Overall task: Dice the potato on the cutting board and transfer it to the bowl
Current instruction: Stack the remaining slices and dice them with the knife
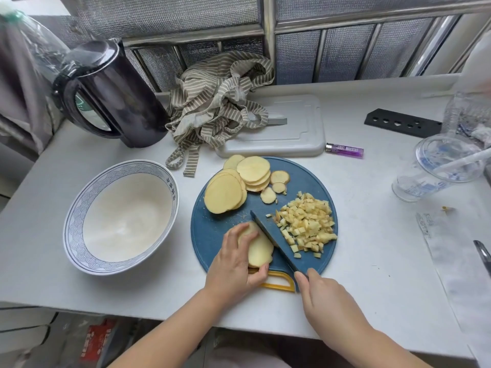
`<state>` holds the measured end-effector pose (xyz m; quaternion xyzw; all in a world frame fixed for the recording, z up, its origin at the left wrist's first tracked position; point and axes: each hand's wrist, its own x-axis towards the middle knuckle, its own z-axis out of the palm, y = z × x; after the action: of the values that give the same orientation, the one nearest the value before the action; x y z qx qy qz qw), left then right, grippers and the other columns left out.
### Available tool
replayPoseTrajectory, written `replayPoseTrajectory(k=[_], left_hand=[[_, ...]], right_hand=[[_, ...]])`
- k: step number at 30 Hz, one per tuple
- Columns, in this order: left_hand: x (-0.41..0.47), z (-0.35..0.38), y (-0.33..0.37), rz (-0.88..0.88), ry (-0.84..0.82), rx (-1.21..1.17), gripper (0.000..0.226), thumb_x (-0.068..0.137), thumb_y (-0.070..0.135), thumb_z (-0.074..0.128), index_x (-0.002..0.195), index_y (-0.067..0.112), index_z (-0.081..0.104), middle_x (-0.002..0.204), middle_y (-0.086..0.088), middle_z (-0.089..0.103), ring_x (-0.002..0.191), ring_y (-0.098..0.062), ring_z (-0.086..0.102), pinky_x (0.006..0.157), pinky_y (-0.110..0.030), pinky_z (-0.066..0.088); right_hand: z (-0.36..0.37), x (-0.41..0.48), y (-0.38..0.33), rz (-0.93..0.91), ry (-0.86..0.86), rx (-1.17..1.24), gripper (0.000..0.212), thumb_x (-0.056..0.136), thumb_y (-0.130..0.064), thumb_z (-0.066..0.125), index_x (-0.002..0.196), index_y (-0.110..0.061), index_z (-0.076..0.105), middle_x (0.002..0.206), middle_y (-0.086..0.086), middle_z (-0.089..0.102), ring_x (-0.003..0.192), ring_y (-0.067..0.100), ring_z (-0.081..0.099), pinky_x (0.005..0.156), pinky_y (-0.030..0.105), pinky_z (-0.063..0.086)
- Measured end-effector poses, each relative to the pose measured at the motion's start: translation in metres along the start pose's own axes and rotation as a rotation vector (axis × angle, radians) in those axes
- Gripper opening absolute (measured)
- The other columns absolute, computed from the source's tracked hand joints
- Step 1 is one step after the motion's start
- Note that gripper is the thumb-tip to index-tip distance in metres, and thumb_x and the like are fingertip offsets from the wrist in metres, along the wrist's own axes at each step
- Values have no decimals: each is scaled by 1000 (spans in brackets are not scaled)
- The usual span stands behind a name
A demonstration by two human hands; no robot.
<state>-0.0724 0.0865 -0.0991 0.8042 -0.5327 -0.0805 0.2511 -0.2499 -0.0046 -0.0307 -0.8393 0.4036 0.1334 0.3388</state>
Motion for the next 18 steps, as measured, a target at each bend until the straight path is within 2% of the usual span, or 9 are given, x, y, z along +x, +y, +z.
replayPoseTrajectory(k=[5, 9, 12, 15, 18], left_hand=[[-2, 1, -1, -6, 6, 7, 59, 79, 54, 54, 128, 25, 37, 139, 2, 30, 129, -16, 32, 88, -29, 47], [-2, 1, 0, -3, 19, 23, 55, 82, 53, 51, 127, 24, 37, 139, 2, 31, 130, -17, 31, 90, -31, 47], [-2, 1, 0, -8, 17, 35, 57, 81, 52, 52, 128, 23, 38, 139, -1, 33, 130, -18, 32, 91, -32, 46], [-2, 1, 0, -10, 13, 46, 60, 81, 52, 52, 131, 23, 38, 138, -2, 36, 129, -18, 33, 91, -32, 47], [-2, 1, 0, -18, 13, 54, 61, 80, 52, 52, 132, 22, 40, 138, -2, 37, 128, -17, 34, 88, -30, 48]], right_hand=[[-1, 4, 11, -4, -7, 128, 34, 102, -45, 18, 81, -28, 39, 74, -6, 54, 77, 13, 57, 69, 28, 43], [-1, -1, 9, -22, 6, 91, 35, 101, -48, 16, 81, -27, 35, 72, -5, 53, 75, 14, 57, 68, 30, 44], [-1, -8, 7, -26, 9, 22, 39, 98, -51, 11, 91, -25, 39, 76, -5, 55, 77, 16, 58, 67, 30, 43], [2, -13, 7, -44, 28, -66, 39, 97, -51, 7, 93, -24, 35, 74, -3, 50, 72, 21, 49, 59, 30, 34], [4, -15, 3, -61, 36, -132, 32, 101, -48, 11, 94, -24, 31, 76, -3, 48, 71, 21, 43, 59, 32, 31]])
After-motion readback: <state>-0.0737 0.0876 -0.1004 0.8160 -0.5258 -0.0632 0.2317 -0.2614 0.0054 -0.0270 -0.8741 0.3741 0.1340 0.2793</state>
